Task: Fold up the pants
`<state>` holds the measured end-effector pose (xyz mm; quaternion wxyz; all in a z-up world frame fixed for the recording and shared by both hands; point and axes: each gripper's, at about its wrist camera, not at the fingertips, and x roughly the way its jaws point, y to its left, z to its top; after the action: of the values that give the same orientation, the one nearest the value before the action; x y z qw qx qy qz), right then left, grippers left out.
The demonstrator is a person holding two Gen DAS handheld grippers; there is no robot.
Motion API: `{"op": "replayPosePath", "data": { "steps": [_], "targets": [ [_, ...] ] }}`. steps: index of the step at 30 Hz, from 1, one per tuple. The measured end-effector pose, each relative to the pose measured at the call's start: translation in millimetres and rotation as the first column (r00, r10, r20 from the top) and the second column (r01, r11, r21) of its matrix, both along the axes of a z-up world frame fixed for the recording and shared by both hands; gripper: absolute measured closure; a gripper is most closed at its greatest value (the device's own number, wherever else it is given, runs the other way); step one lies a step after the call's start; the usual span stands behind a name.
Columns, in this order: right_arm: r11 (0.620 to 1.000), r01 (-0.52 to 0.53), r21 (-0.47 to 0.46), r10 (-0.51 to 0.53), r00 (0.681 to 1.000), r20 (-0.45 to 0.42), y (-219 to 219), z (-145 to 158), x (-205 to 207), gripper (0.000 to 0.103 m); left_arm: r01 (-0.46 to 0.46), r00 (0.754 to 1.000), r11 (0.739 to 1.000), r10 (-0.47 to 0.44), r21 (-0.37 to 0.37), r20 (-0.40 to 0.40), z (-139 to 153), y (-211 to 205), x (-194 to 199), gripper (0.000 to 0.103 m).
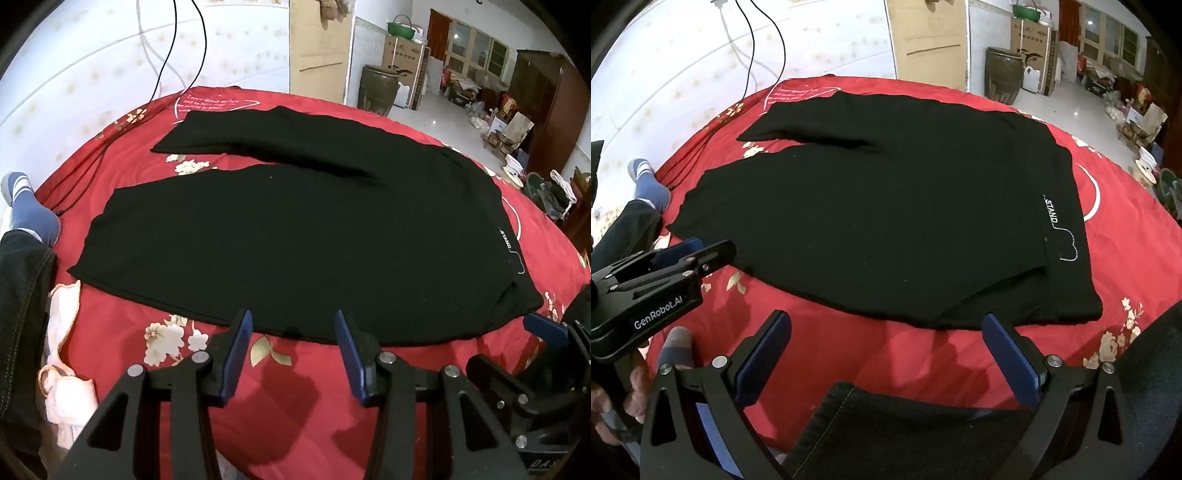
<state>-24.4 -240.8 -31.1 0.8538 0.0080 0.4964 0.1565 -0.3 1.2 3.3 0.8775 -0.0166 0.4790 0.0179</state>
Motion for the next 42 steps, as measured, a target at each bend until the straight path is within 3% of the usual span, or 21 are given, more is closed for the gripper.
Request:
{"op": "replayPosePath", "data": {
  "steps": [42],
  "targets": [
    [1.0, 0.011, 0.029, -0.011, 1.0, -0.026, -4.5, -5.7, 2.3, 0.0, 0.007, 1.0, 1.0, -0.007, 0.01, 0.004, -3.6, -4.4, -2.0, 0.053]
  ]
}}
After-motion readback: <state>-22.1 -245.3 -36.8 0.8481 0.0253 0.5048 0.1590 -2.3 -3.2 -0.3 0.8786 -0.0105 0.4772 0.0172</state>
